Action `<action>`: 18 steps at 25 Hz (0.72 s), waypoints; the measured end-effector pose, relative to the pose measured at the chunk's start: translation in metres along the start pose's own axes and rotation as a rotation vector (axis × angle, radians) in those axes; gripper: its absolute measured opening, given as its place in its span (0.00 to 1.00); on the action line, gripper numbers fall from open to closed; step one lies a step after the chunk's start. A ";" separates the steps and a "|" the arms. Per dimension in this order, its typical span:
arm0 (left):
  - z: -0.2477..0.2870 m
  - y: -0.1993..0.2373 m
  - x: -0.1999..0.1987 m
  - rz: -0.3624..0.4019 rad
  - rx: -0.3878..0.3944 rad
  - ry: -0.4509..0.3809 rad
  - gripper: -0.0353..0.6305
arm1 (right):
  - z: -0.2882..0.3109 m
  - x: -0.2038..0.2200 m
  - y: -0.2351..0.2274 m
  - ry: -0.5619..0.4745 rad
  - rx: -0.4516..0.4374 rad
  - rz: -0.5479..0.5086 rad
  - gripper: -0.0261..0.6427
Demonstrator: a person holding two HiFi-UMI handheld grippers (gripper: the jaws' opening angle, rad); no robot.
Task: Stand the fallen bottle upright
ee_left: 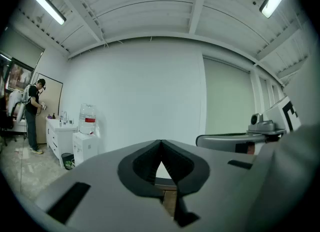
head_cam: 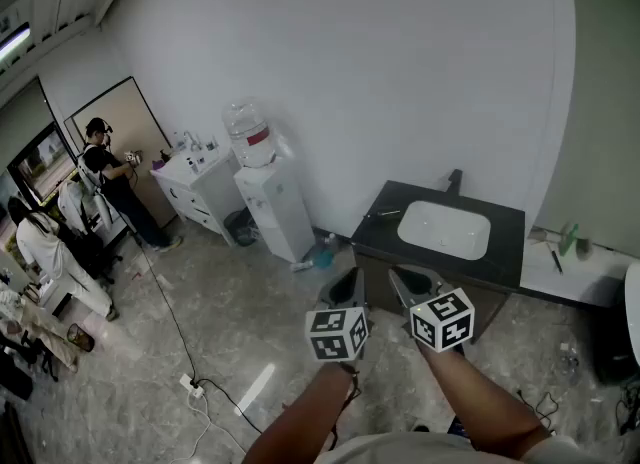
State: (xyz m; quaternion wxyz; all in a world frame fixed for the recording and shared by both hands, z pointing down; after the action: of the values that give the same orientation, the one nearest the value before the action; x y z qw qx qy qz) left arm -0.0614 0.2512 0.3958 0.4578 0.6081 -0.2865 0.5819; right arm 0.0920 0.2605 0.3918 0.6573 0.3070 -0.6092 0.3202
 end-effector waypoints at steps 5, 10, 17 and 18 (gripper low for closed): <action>0.010 -0.004 0.000 -0.005 -0.011 0.003 0.07 | 0.001 0.000 -0.014 -0.004 -0.004 0.012 0.04; 0.017 -0.013 0.004 0.000 -0.021 0.002 0.07 | -0.004 0.005 -0.028 -0.014 -0.009 0.025 0.04; 0.033 -0.022 0.019 -0.022 -0.045 0.016 0.07 | -0.015 0.020 -0.056 -0.019 -0.047 0.039 0.04; 0.036 -0.024 0.022 -0.025 -0.050 0.020 0.07 | -0.018 0.023 -0.061 -0.013 -0.053 0.043 0.04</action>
State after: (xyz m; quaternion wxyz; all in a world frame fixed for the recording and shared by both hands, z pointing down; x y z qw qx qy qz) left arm -0.0209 0.2335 0.4150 0.4829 0.5940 -0.2888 0.5749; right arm 0.1523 0.2385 0.4130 0.6541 0.2784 -0.6283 0.3160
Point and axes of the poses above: the fingertips, and each gripper's own axes: z forward along the fingers, y to its left, x out of its underside, the point moved 8 cm from there along -z, backward along the fingers, and after that the axes turned 5 degrees about -z, right-handed, at the moved point
